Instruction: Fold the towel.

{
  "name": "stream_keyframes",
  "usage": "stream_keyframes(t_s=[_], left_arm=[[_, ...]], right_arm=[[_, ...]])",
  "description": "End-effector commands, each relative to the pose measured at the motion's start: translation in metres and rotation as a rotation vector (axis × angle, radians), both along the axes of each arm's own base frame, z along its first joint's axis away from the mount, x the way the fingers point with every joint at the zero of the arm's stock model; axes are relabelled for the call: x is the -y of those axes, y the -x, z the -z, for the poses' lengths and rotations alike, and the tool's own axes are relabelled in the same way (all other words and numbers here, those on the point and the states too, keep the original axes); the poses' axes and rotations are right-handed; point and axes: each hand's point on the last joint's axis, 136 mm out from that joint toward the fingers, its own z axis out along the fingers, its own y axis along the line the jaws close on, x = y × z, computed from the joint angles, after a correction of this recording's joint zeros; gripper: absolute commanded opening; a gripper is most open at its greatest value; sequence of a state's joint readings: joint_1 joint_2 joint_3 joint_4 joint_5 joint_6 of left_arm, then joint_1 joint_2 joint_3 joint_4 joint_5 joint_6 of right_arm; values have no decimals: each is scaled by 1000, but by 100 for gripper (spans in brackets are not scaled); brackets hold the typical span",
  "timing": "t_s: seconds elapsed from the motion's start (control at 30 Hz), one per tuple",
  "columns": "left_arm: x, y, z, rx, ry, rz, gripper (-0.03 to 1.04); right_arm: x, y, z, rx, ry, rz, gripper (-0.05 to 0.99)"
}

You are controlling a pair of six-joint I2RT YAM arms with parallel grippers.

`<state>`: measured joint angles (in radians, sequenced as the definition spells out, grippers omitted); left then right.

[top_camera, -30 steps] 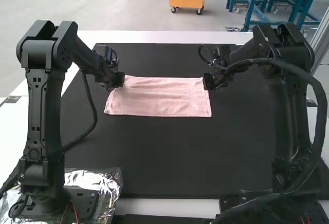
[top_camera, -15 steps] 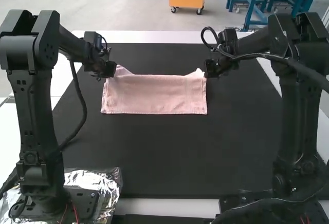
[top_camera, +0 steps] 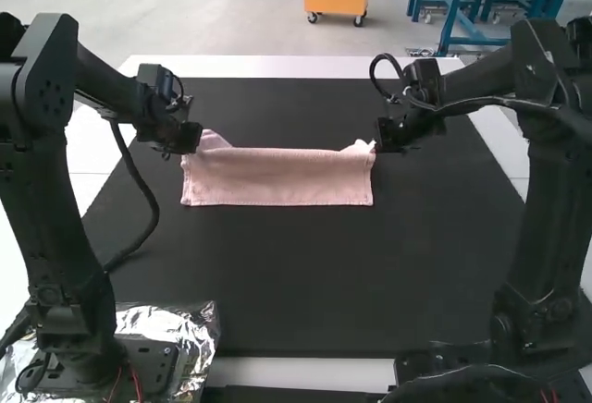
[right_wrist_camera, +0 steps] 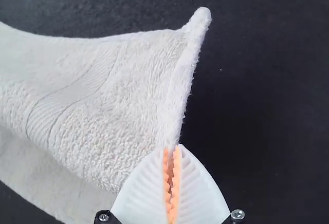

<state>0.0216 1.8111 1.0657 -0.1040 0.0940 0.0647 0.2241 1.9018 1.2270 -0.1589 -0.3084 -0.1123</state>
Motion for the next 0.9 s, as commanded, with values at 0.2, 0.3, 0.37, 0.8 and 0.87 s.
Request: stream_keyframes(t_s=[0.2,0.3,0.37,0.8,0.87], left_arm=[[-10,31,-5,18,-32,-24,2],[-11,41,1,12,-32,-27,2],[-11,49,8,-2,-29,-31,2],[-8,98,55,-30,-19,-48,55],[-9,98,55,-27,-19,-49,90]], right_arm=[[13,35,0,-29,-19,10,-3],[14,46,14,-48,-16,11,-3],[15,53,23,-61,-15,10,-3],[19,60,48,-42,-28,50,54],[20,58,47,-38,-30,55,76]])
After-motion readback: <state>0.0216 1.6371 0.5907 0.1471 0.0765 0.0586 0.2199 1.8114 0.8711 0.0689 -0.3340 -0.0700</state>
